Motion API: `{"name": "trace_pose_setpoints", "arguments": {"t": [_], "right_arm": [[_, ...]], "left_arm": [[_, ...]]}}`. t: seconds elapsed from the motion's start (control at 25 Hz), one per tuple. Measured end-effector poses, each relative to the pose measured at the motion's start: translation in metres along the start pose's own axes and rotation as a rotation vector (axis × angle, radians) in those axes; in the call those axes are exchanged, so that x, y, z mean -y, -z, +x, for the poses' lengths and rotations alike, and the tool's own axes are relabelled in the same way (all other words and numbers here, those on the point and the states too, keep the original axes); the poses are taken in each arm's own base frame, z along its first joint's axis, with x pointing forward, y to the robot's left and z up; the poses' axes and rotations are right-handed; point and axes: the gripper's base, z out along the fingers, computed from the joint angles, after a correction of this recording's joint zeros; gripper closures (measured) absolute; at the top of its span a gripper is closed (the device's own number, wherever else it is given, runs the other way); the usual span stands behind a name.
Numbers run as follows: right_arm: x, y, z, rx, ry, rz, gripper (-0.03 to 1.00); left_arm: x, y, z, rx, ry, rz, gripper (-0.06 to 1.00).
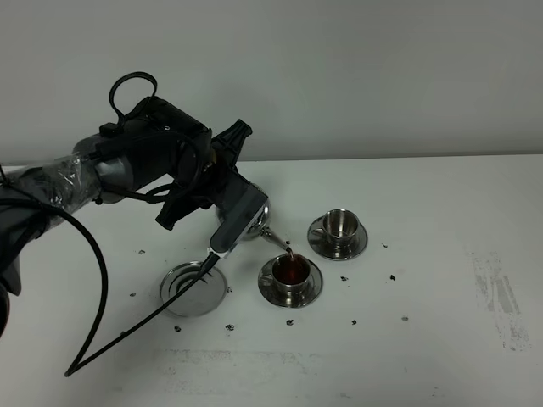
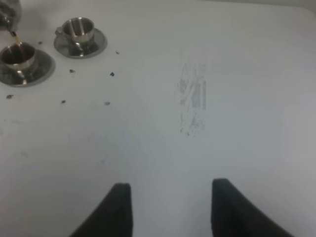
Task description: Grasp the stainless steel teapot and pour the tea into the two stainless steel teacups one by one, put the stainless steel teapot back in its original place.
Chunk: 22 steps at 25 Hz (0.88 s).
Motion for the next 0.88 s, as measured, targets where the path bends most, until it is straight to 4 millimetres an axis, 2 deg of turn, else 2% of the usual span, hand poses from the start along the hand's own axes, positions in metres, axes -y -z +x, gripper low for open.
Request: {"name": "trace_pose_setpoints", "arguments": {"t": [0.24, 0.44, 0.68, 0.88], "right_arm": [[0.000, 0.000, 0.000, 0.000, 0.000, 0.000, 0.61], [0.000, 0.000, 0.000, 0.000, 0.000, 0.000, 0.61], [0.000, 0.000, 0.000, 0.000, 0.000, 0.000, 0.61], [0.000, 0.000, 0.000, 0.000, 0.000, 0.000, 0.61]], "left_arm": [[0.006, 0.011, 0.019, 0.036, 0.114, 0.021, 0.73], [0.011, 0.028, 0.028, 0.179, 0.329, 0.044, 0.73], [0.019, 0.067, 0.019, 0.304, 0.523, 0.019, 0.73], [0.048, 0.096, 0.006, 0.359, 0.600, 0.018, 0.73]]}}
